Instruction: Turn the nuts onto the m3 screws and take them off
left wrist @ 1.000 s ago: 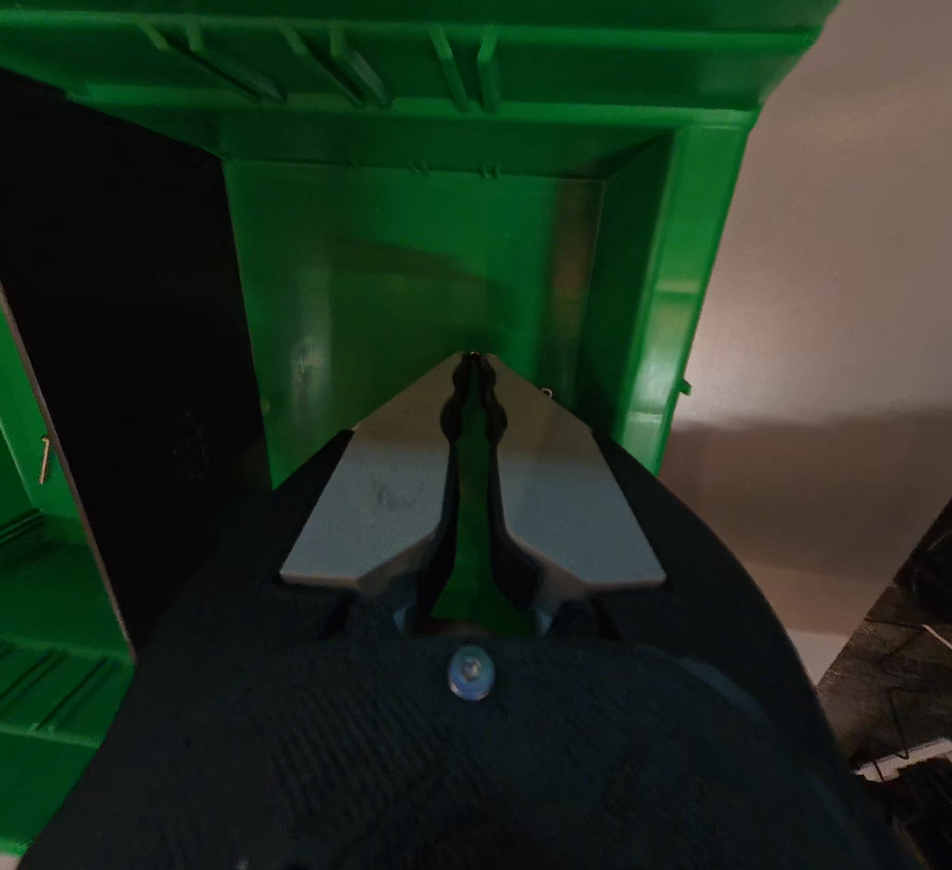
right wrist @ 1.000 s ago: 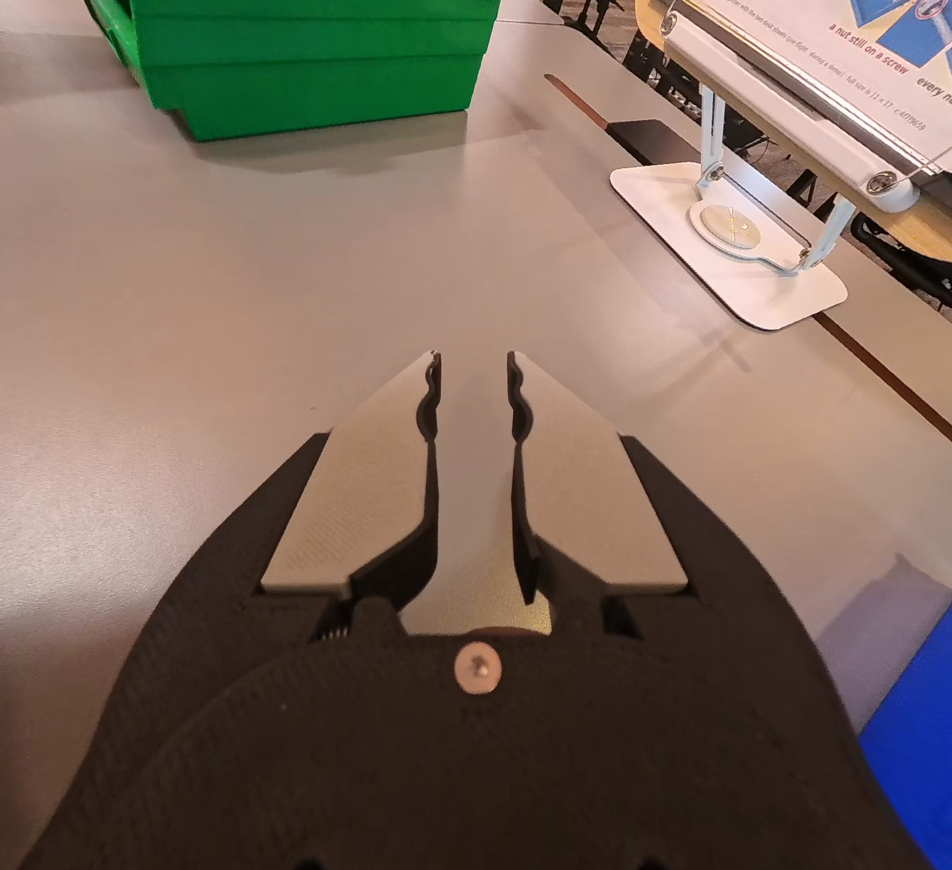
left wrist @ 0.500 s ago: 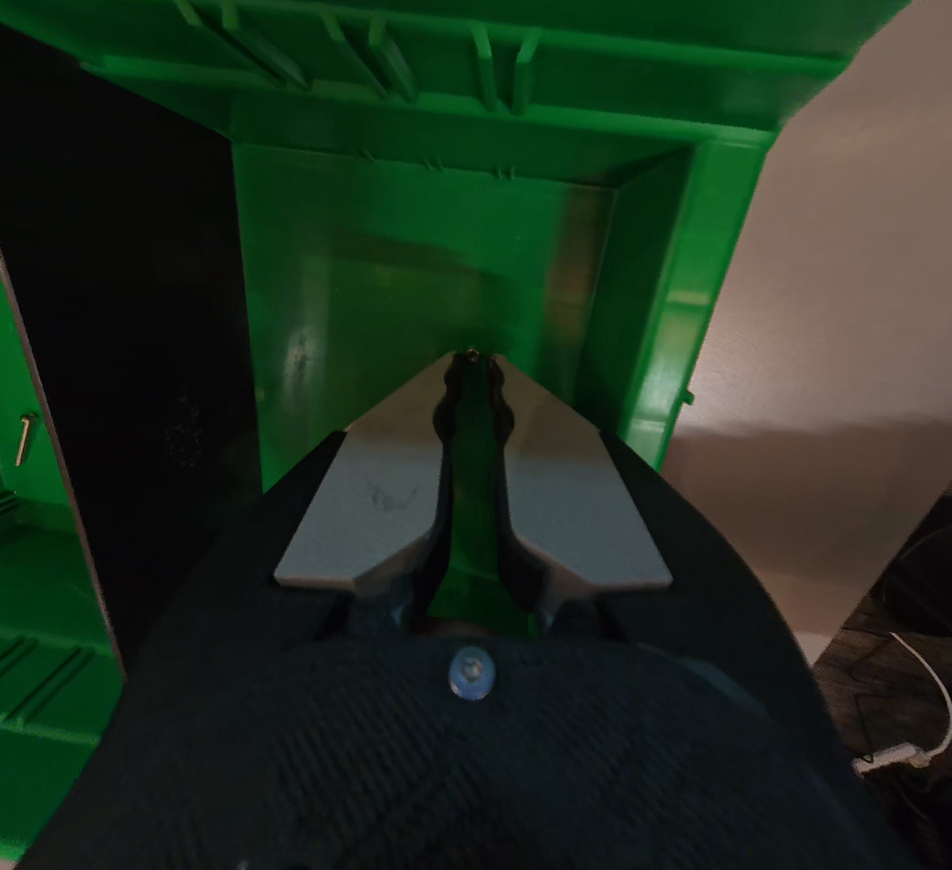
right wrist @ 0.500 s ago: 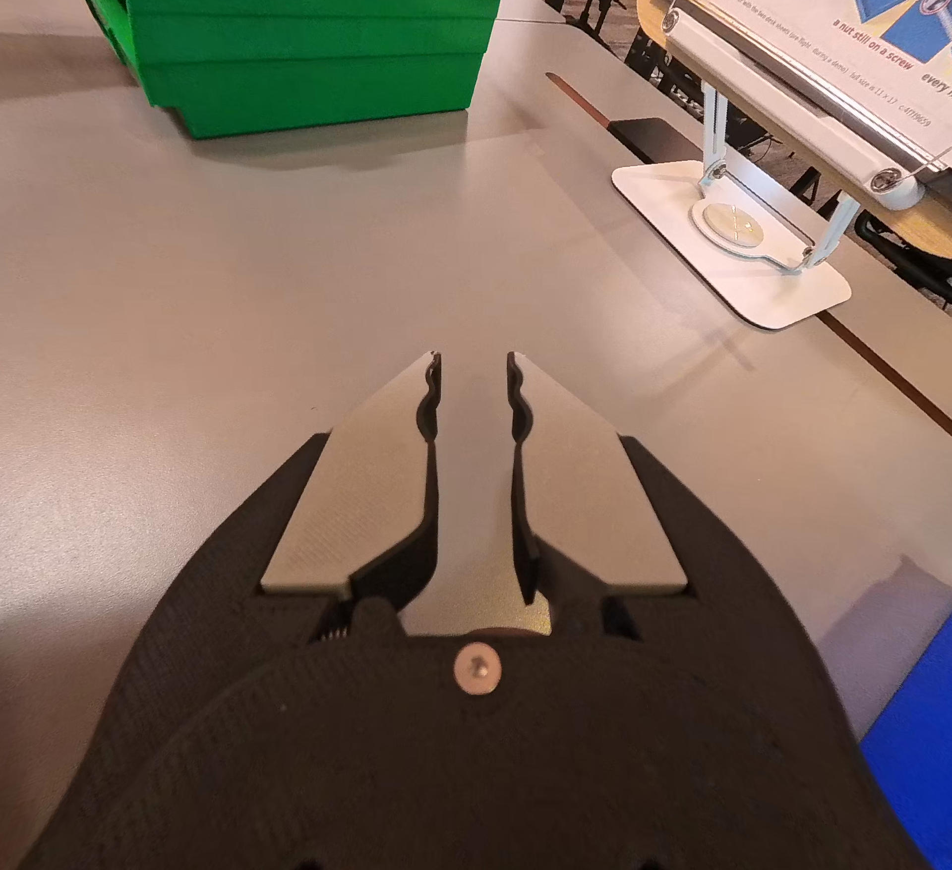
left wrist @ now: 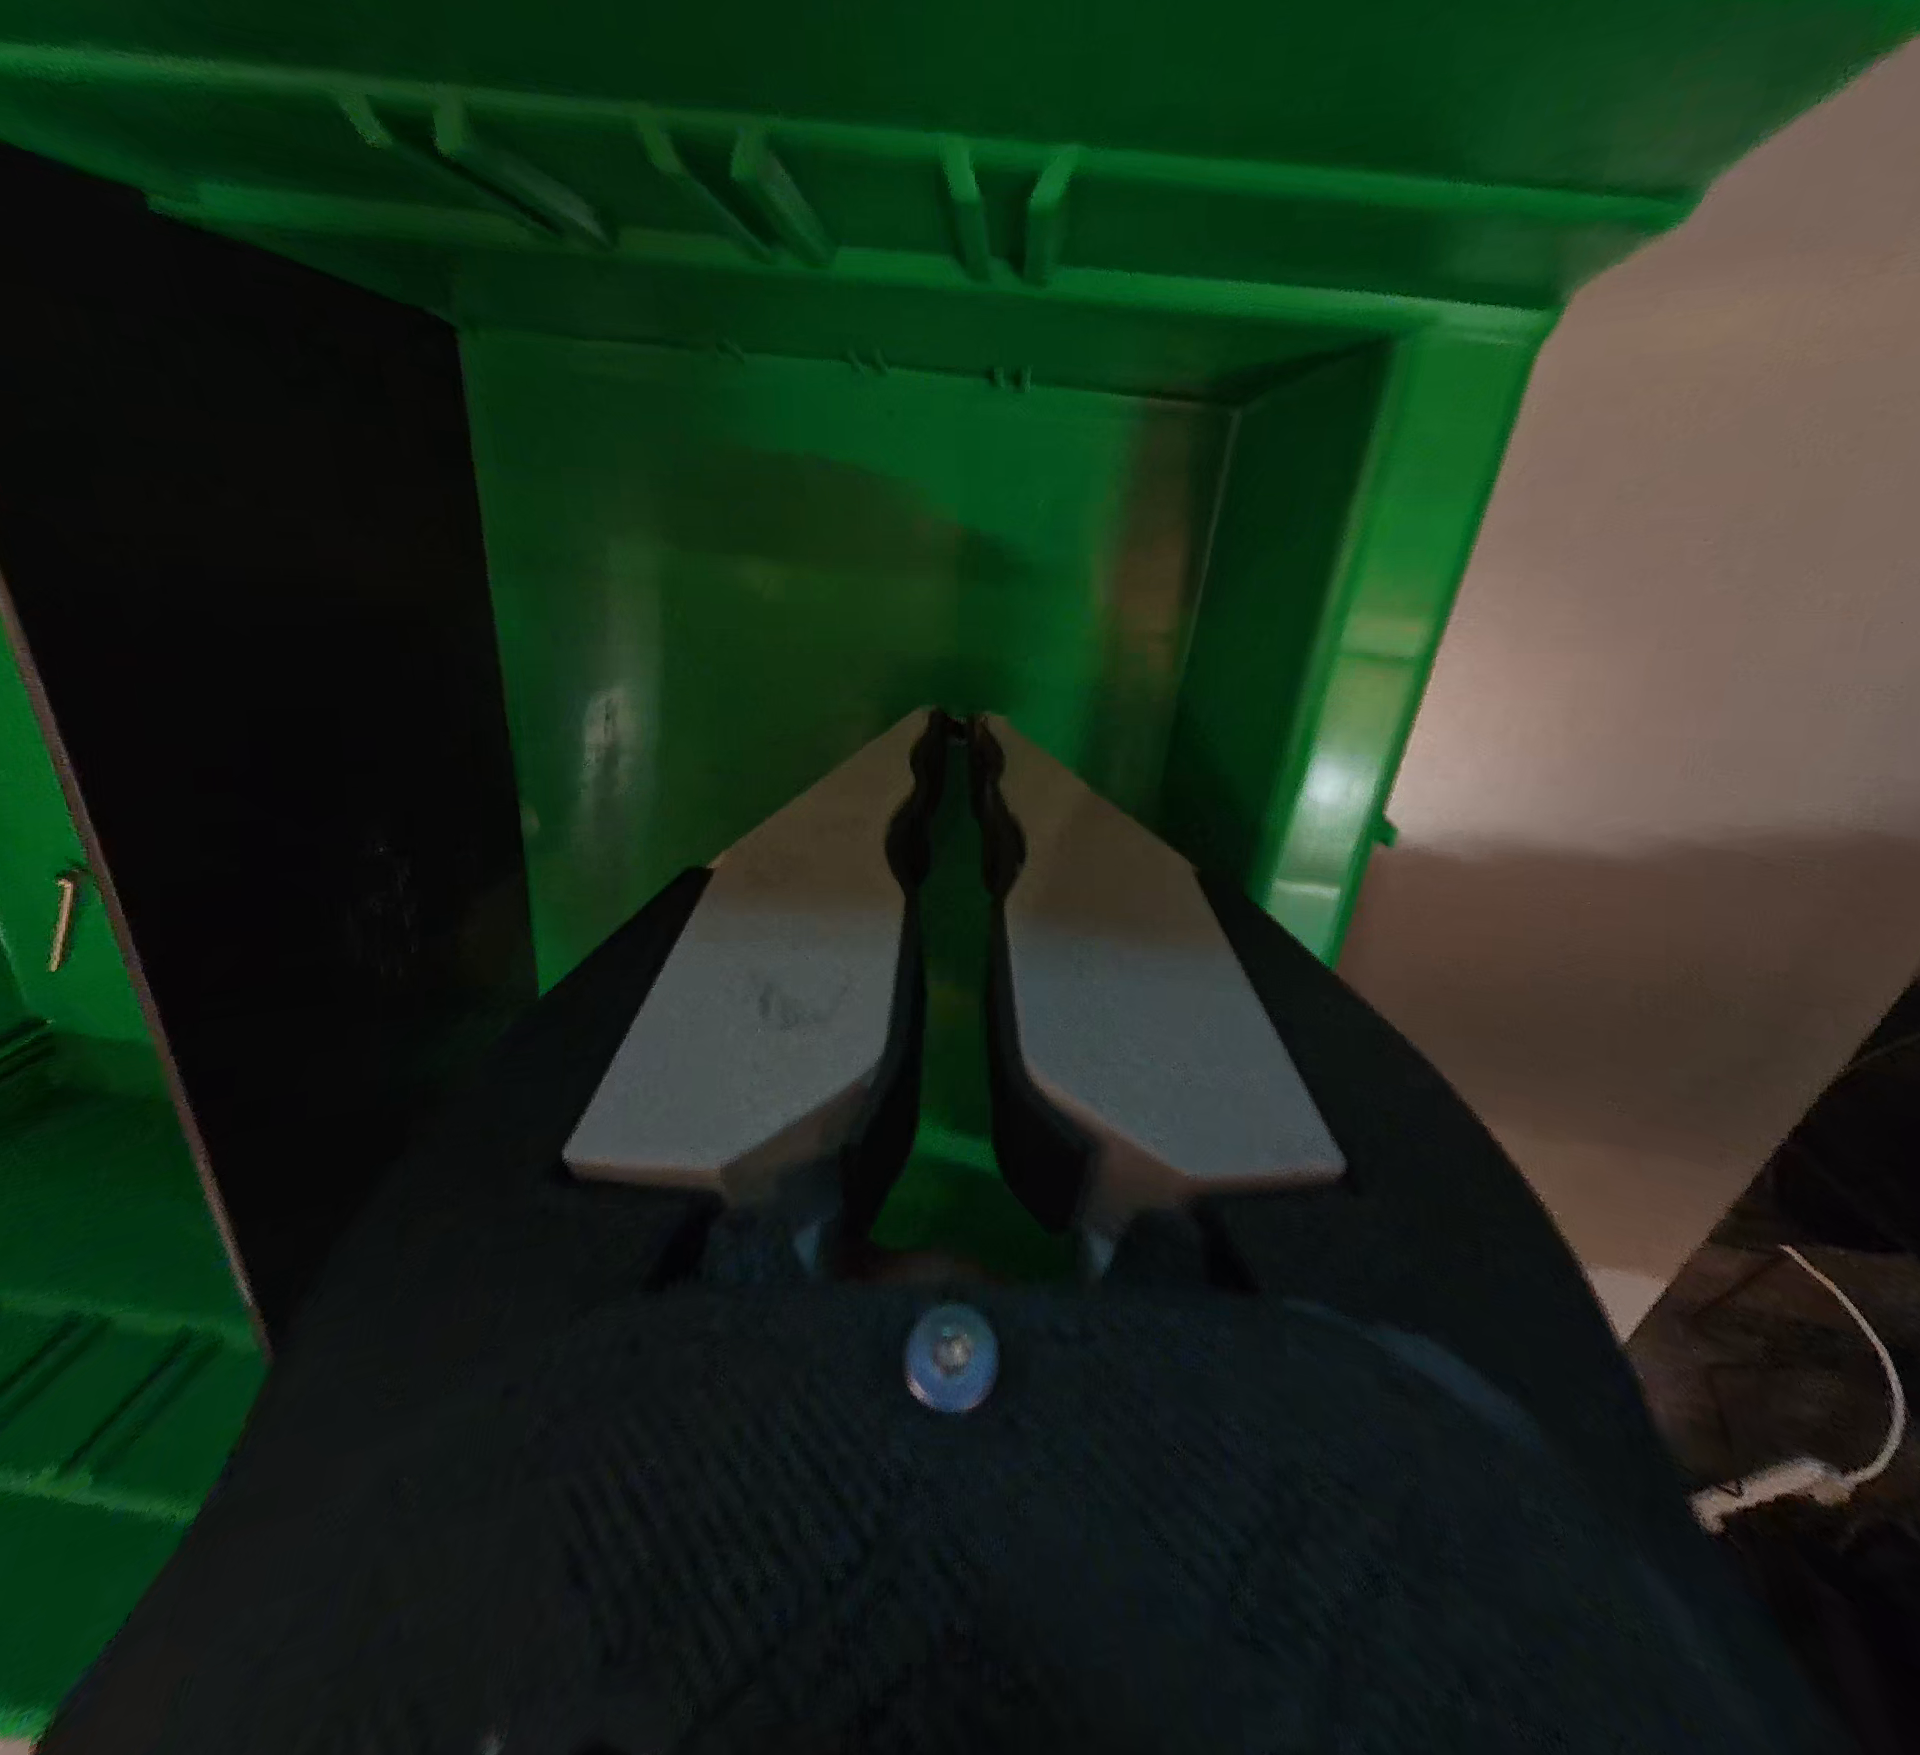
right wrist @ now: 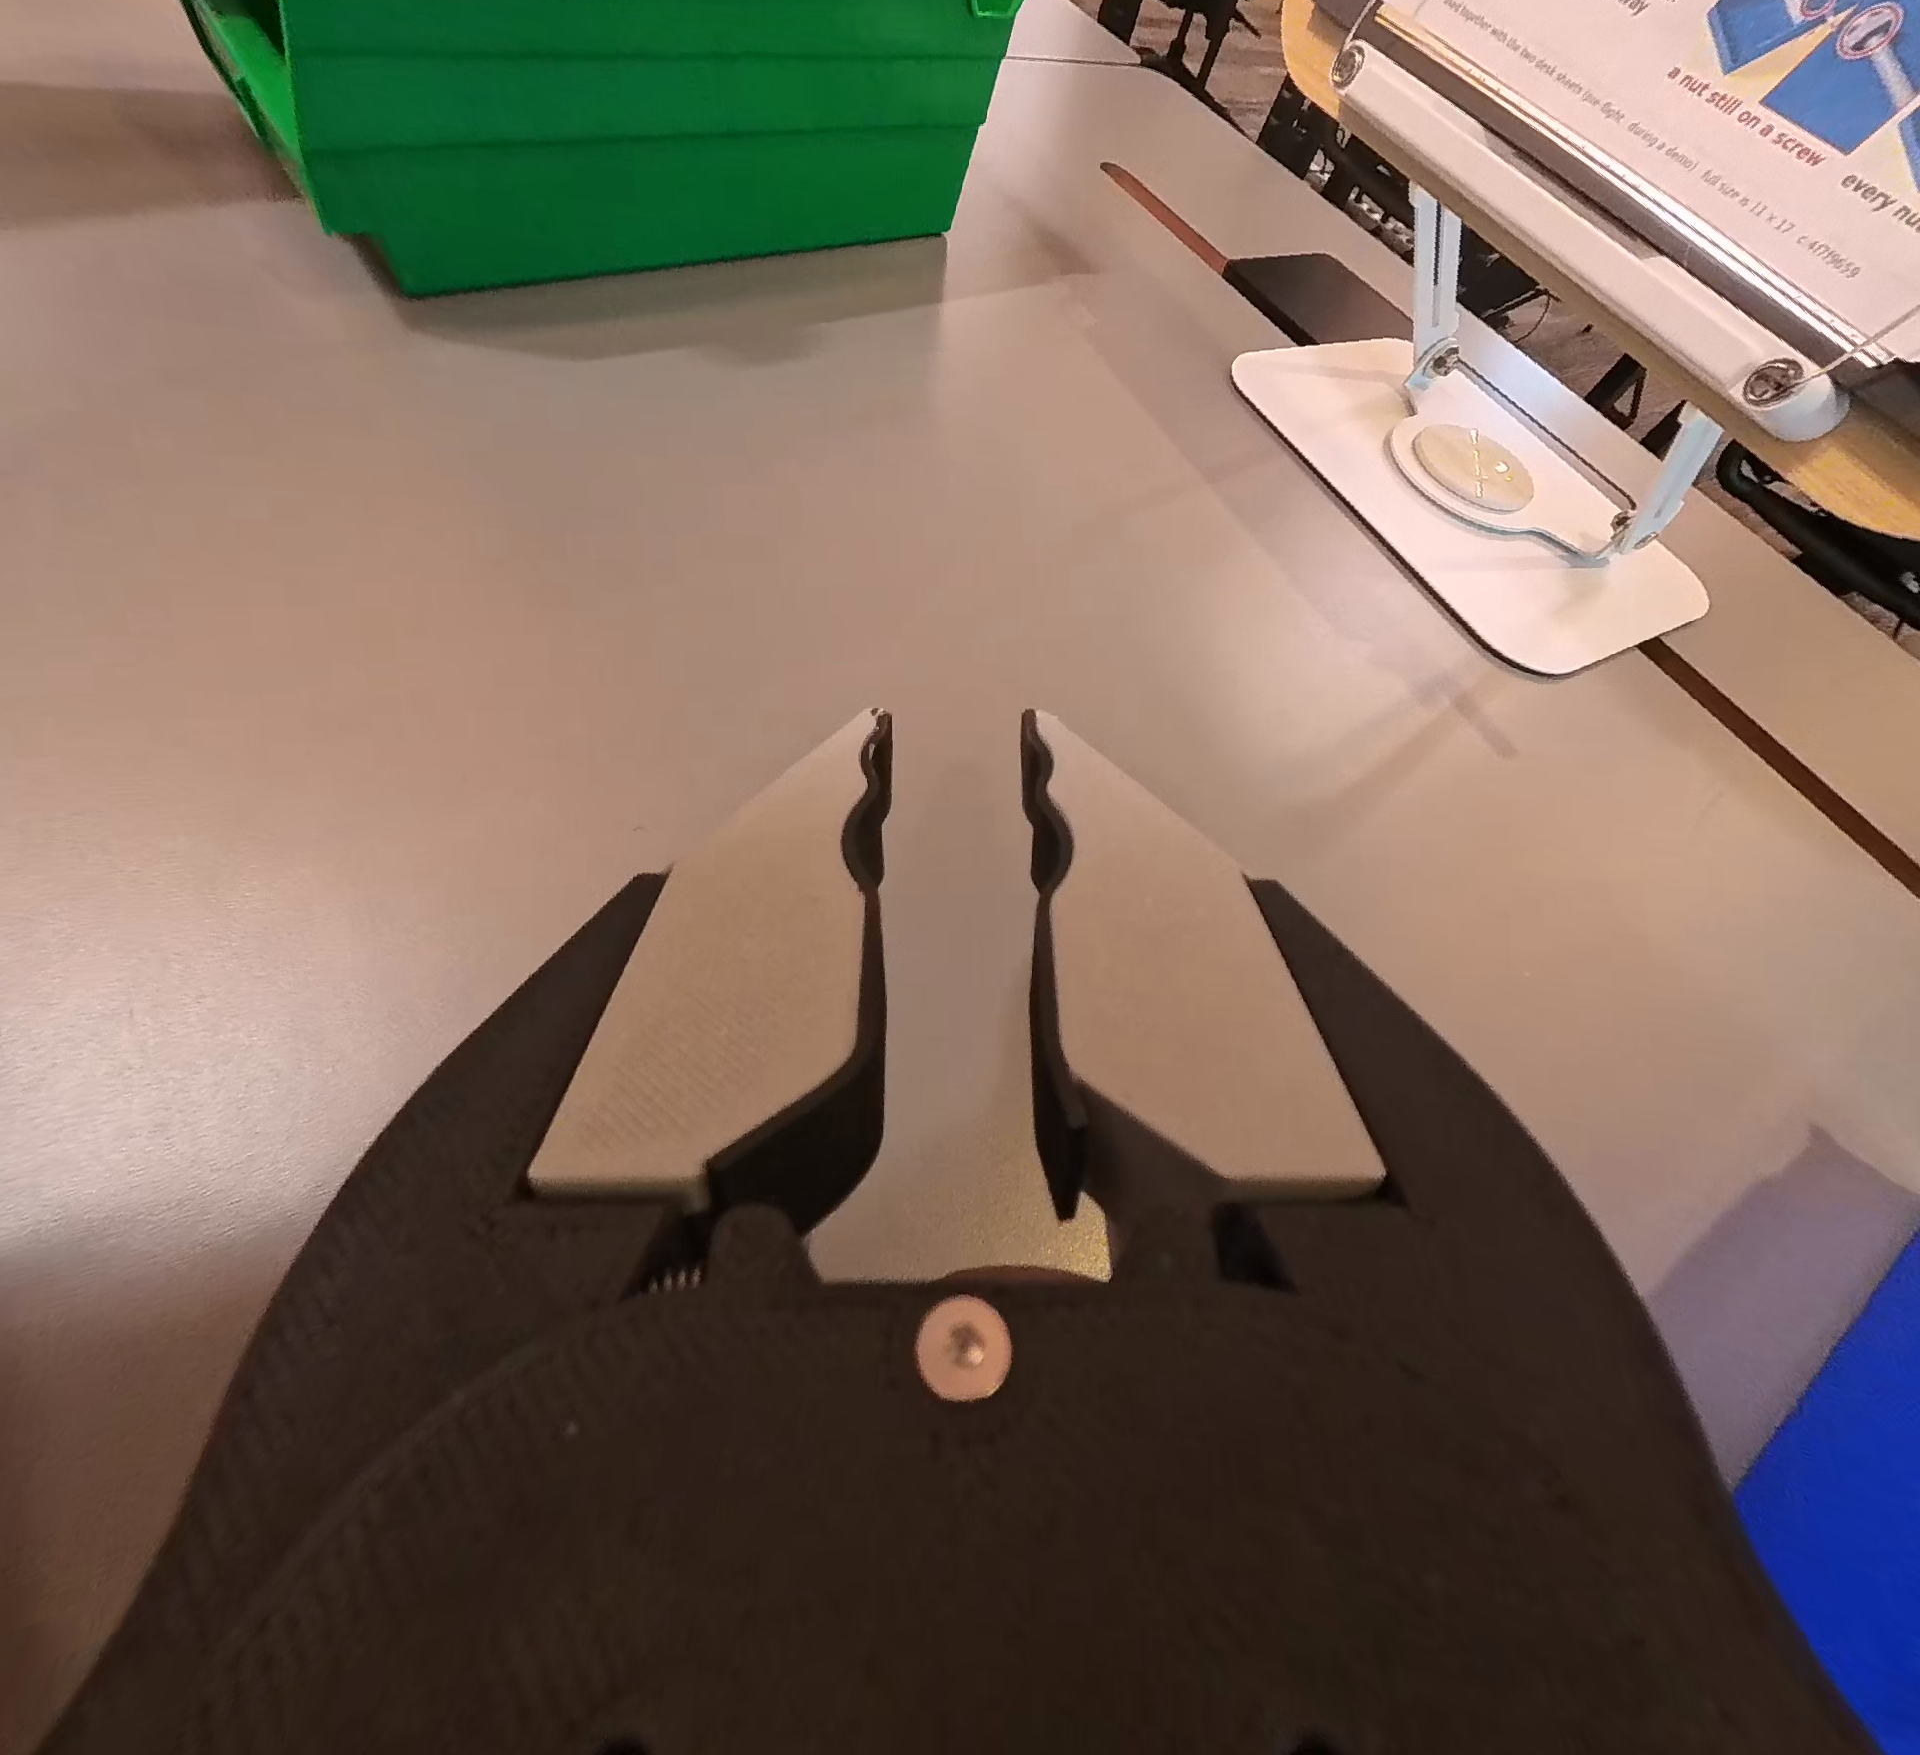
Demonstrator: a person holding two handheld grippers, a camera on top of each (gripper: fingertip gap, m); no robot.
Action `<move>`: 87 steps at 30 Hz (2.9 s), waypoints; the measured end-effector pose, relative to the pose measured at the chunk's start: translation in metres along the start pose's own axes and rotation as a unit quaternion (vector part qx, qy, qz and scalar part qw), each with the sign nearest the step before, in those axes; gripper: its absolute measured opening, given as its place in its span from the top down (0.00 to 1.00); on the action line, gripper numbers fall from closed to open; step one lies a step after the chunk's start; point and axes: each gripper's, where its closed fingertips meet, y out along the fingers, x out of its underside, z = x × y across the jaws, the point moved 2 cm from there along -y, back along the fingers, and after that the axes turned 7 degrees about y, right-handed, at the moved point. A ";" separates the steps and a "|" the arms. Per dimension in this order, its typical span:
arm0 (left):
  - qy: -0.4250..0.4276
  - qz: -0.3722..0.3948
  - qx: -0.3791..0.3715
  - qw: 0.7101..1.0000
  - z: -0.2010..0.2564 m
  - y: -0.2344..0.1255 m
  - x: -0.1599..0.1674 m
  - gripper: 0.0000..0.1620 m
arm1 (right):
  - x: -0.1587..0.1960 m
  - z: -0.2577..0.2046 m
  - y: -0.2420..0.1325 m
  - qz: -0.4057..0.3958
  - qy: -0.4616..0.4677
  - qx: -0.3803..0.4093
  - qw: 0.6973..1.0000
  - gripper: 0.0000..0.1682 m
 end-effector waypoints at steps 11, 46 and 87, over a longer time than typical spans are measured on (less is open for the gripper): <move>-0.038 0.039 0.014 0.998 0.001 0.000 -0.003 0.99 | -0.003 -0.004 -0.002 0.003 -0.022 0.006 1.000 0.87; -0.020 0.058 -0.008 0.998 -0.002 -0.005 -0.011 1.00 | -0.004 -0.002 -0.006 0.015 -0.007 0.001 1.000 0.88; -0.021 0.041 -0.014 0.999 -0.001 -0.004 -0.001 1.00 | -0.004 -0.004 -0.006 0.015 -0.008 -0.004 1.000 0.88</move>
